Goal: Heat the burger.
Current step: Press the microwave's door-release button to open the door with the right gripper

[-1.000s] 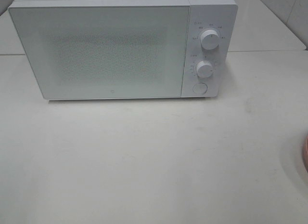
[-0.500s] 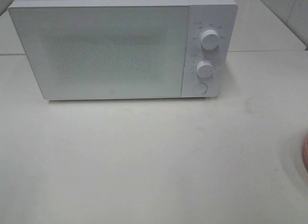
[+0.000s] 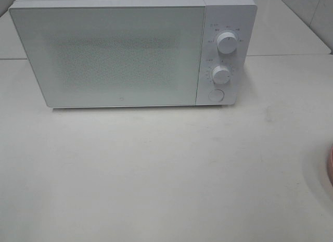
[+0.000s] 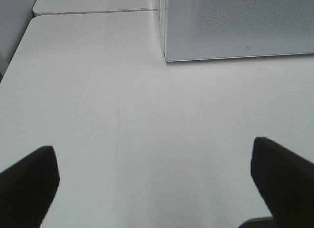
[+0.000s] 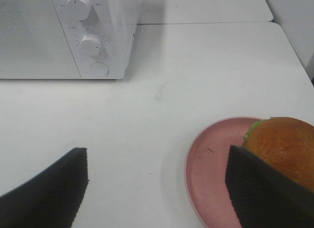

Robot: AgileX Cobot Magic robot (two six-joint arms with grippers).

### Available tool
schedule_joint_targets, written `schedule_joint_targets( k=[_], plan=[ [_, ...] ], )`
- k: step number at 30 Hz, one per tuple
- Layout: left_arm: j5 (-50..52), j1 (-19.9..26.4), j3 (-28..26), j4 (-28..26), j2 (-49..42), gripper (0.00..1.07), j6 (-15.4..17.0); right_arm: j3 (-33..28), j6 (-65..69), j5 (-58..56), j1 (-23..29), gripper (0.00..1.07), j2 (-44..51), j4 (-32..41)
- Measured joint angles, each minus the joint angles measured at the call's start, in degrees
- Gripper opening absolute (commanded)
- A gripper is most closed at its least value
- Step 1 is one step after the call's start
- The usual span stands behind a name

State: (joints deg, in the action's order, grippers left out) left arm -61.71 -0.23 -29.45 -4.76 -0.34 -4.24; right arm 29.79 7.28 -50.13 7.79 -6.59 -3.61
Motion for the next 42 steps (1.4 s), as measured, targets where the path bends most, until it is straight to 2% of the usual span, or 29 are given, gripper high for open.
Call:
schedule_joint_targets(
  k=[10,18,31,42],
  plan=[
    [0.0,0.0,0.0,0.0,0.0,1.00,0.0,-0.4,0.1,6.6,0.0,0.76,-7.1,0.0],
    [0.0,0.0,0.0,0.0,0.0,1.00,0.0,-3.2,0.1,13.6,0.0,0.76,-11.1,0.0],
    [0.0,0.0,0.0,0.0,0.0,1.00,0.0,-8.0,0.1,31.2,0.0,0.76,-21.7,0.1],
    [0.0,0.0,0.0,0.0,0.0,1.00,0.0,-8.4,0.1,45.6,0.0,0.76,-32.5,0.1]
  ],
)
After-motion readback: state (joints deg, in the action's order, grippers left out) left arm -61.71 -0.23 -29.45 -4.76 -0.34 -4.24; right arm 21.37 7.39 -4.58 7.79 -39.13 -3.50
